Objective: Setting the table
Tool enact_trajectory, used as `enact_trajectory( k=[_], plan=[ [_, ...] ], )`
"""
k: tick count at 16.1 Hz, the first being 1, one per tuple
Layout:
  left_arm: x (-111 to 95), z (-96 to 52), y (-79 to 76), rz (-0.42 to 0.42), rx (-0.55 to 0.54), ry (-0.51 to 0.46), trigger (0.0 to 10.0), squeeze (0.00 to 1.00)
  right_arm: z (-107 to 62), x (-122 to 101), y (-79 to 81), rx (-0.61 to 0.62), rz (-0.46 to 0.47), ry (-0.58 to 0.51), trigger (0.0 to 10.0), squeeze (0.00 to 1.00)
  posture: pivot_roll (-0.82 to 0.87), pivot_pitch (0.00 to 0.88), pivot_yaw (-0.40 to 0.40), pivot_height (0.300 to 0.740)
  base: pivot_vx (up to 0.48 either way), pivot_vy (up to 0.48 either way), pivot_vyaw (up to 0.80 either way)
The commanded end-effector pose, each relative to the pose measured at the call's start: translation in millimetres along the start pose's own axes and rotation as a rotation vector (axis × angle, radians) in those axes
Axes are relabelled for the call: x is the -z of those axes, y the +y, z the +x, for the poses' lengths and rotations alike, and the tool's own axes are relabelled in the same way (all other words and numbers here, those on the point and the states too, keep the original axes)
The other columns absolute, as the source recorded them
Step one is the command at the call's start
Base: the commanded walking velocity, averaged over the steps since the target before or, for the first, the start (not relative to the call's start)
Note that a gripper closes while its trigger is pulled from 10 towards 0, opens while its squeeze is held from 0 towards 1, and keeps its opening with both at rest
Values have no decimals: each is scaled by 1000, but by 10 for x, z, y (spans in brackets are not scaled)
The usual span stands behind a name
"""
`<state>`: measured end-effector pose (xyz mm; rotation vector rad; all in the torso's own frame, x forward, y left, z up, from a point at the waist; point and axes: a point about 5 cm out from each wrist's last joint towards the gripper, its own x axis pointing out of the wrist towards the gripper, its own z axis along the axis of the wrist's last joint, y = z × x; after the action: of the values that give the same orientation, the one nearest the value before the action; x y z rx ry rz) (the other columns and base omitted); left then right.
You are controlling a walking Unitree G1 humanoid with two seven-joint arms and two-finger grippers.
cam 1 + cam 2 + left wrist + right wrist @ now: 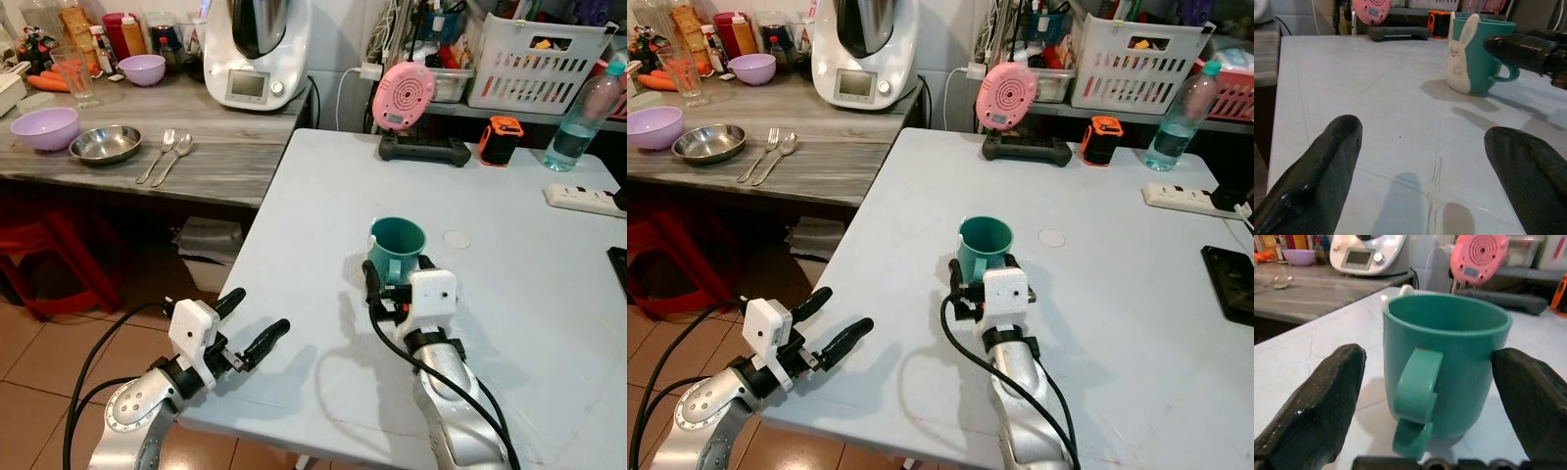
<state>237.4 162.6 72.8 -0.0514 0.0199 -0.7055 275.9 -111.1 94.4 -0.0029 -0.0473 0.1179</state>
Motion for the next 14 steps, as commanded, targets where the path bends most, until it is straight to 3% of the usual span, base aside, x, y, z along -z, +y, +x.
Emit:
enact_trajectory(
  k=[1, 2, 3, 4, 14],
  plan=[
    [-13, 19, 6, 14, 13, -6, 10000, 0, 39, 39, -3, 10, 42, 33, 10000, 0, 42, 0, -6, 740, 0, 0, 0],
    [2, 17, 4, 15, 16, -4, 10000, 0, 47, 40, -1, 6, 41, 27, 8039, 0, 50, 0, -10, 740, 0, 0, 0],
    [6, 16, 6, 14, 16, -4, 10000, 0, 48, 40, 1, 4, 41, 27, 2118, 0, 50, 0, -10, 740, 0, 0, 0],
    [24, 14, 12, 13, 16, -6, 10000, 0, 50, 56, 6, 2, 49, 32, 0, 0, 51, 0, -11, 740, 0, 0, 0],
    [94, 52, 12, 11, 22, -9, 10000, 0, -5, 139, -184, 84, 34, 63, 0, 0, 44, 0, -9, 740, 0, 0, 0]
  ],
)
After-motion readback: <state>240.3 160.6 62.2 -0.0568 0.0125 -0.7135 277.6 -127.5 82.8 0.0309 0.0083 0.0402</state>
